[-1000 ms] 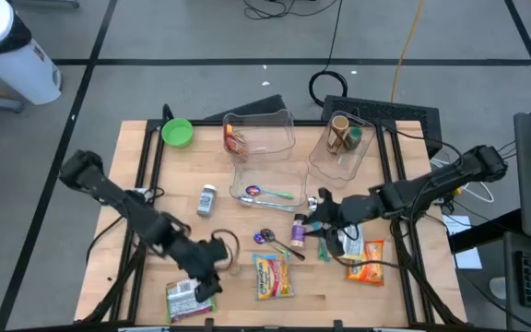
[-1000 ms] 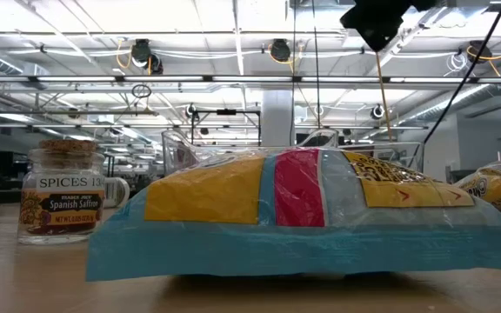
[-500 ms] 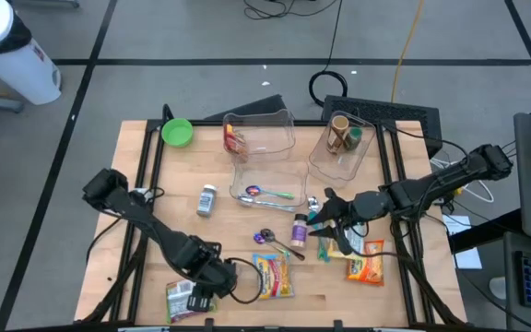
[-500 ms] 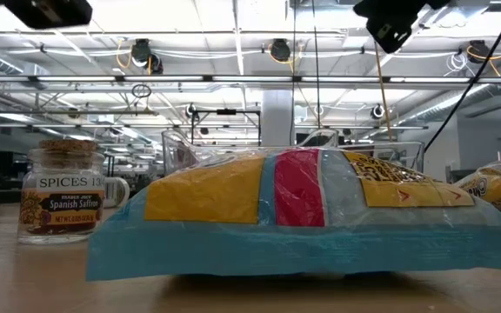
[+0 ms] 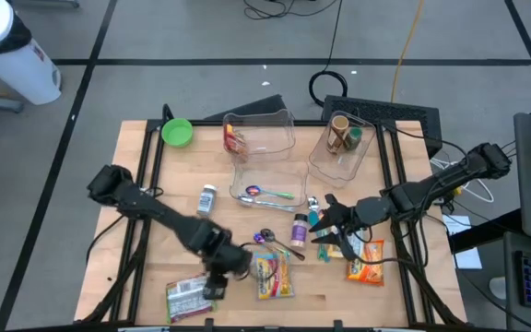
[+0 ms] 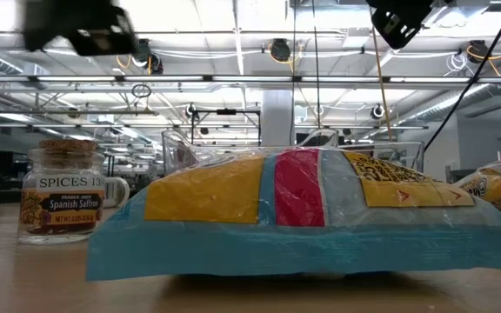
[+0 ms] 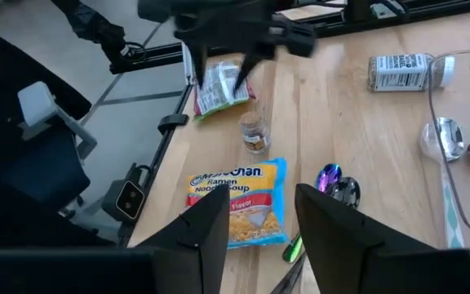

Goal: Pick & Place Food Item
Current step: Put the blue noodle pack into the top left transparent bin

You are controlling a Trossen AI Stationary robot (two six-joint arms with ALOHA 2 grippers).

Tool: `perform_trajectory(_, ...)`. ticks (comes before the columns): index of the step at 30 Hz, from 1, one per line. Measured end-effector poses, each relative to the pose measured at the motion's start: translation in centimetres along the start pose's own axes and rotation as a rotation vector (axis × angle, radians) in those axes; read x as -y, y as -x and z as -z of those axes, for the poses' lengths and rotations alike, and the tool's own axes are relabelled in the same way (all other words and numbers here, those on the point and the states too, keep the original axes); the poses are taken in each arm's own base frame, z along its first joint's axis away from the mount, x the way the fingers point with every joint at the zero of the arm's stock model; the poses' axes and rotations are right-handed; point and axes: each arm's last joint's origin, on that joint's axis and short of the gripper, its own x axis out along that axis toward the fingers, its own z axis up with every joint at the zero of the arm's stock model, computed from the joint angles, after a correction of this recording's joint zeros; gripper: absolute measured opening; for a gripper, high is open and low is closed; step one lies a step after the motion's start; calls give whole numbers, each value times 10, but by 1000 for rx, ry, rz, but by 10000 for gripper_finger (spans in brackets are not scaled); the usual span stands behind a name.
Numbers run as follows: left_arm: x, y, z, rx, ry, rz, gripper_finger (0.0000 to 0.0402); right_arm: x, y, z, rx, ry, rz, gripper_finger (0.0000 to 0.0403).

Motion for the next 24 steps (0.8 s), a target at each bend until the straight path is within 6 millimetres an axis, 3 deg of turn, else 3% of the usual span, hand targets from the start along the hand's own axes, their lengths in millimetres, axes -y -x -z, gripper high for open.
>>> perform_trajectory(6,-40,23,-38,197,97,90,200,0,0,0,1,-4,2,132)
perform_trajectory(10,-64,30,-48,235,123,82,200,0,0,0,0,-34,1,132)
perform_trajectory(15,-82,8,-57,167,163,123,200,0,0,-1,1,-47,1,132)
perform_trajectory(24,-94,-28,-65,90,178,157,200,0,0,-1,2,-52,2,132)
